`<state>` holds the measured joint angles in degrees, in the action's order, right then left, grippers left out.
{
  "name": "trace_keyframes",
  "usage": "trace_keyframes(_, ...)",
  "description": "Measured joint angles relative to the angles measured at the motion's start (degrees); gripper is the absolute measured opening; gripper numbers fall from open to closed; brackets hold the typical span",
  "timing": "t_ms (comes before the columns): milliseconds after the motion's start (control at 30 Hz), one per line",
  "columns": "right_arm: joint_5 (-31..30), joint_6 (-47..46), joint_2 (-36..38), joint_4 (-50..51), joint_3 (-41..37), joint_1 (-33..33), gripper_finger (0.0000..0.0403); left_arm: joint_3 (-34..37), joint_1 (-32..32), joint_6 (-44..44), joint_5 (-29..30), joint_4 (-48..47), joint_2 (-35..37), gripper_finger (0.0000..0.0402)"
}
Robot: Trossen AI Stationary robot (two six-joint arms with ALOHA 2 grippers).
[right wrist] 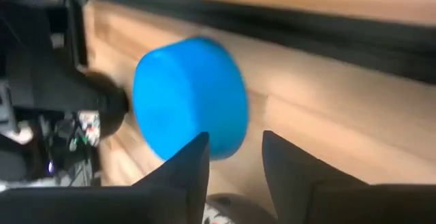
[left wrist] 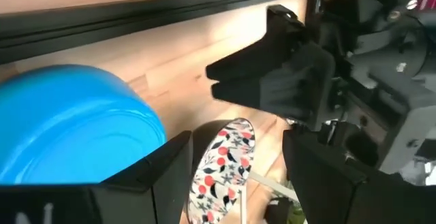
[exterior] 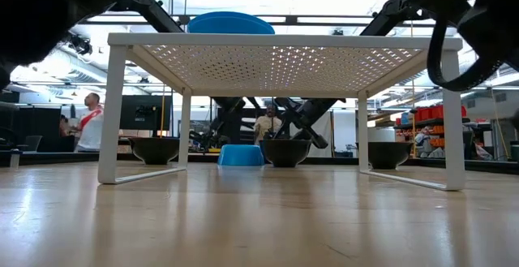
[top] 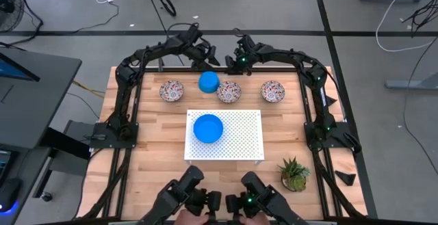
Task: Pick & Place Mini bowls
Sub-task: Stack the blue bowl on top of the blue bowl on the shelf
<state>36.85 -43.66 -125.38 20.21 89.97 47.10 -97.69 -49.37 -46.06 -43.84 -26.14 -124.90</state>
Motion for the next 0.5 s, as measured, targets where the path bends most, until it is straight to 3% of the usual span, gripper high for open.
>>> trace_keyframes(233, 1.67, 2.17, 0.02, -0.02, 0.00, -0.64, 0.0148, -5.46, 0.02, 6.15, 4.99, -12.96, 0.07, 0.0233)
trace_keyframes(500, 1.75, 2.48, 0.02, -0.02, 0.00, -0.88, 0.0148, -8.74, -0.96, 15.17, 12.84, -36.33, 0.09, 0.0233)
